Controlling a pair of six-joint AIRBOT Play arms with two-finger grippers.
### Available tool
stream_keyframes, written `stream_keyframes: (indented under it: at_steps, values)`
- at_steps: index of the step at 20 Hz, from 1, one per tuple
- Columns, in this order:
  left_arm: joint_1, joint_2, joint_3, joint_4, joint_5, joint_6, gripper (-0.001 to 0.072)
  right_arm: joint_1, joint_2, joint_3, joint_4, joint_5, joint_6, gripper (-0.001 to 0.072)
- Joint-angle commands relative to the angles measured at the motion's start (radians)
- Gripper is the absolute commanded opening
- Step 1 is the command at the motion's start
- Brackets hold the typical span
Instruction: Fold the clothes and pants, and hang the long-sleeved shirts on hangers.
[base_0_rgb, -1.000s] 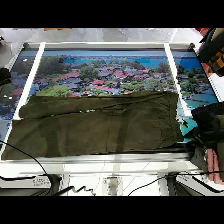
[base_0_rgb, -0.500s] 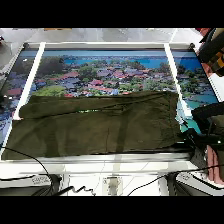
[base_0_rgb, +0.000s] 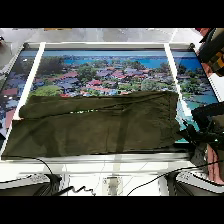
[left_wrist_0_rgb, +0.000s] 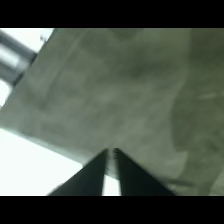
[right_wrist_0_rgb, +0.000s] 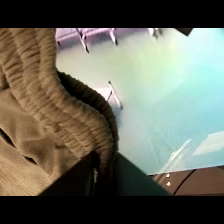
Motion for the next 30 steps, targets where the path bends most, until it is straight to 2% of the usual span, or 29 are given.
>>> stream_keyframes:
  at_steps: [1,2,3,7,12,13,14,20,21,23,25,26,30]
  values:
    - [0.073,0.004,-0.1,0.0,0.004,0.041,0.0466,-0.001,-0.002,-0.001,0.006,0.008,-0.01,0.0071]
    - [0.089,0.004,-0.121,0.0,0.01,0.041,0.058,-0.001,-0.002,-0.001,0.006,0.007,-0.018,0.0067]
    - [0.105,0.004,-0.143,-0.001,0.021,0.041,0.059,-0.001,-0.002,-0.001,0.006,0.007,-0.018,0.0066]
    - [0.159,0.004,-0.227,-0.084,0.096,0.066,0.0583,-0.001,-0.002,-0.001,0.007,0.008,-0.018,0.0066]
    - [0.212,0.004,-0.242,-0.066,0.1,0.076,0.0583,-0.001,-0.002,-0.001,0.007,0.01,-0.018,0.0065]
    - [0.223,0.004,-0.25,-0.068,0.105,0.103,0.0583,-0.001,-0.002,-0.001,0.007,0.01,-0.018,0.006]
    - [0.231,0.005,-0.256,-0.068,0.126,0.117,0.0582,-0.001,-0.002,-0.001,0.007,0.01,-0.018,0.0036]
    - [0.245,0.005,-0.31,-0.069,0.266,0.116,0.0581,-0.001,-0.002,0.0,0.007,0.006,-0.018,0.0032]
    - [0.244,0.005,-0.323,-0.071,0.296,0.117,0.0551,-0.001,-0.002,0.0,0.007,0.007,-0.018,0.0031]
    - [0.244,0.004,-0.34,-0.092,0.325,0.141,0.0291,-0.001,0.006,0.002,0.006,0.013,-0.018,0.0031]
    - [0.244,0.005,-0.34,-0.122,0.343,0.161,0.0064,-0.001,0.049,0.002,0.004,0.006,-0.017,0.003]
    - [0.244,0.006,-0.338,-0.15,0.35,0.17,0.0035,-0.001,0.08,0.002,0.004,0.006,-0.017,0.003]
    - [0.236,0.043,-0.304,-0.312,0.361,0.217,0.0034,-0.001,0.26,0.002,-0.006,-0.025,0.031,0.003]
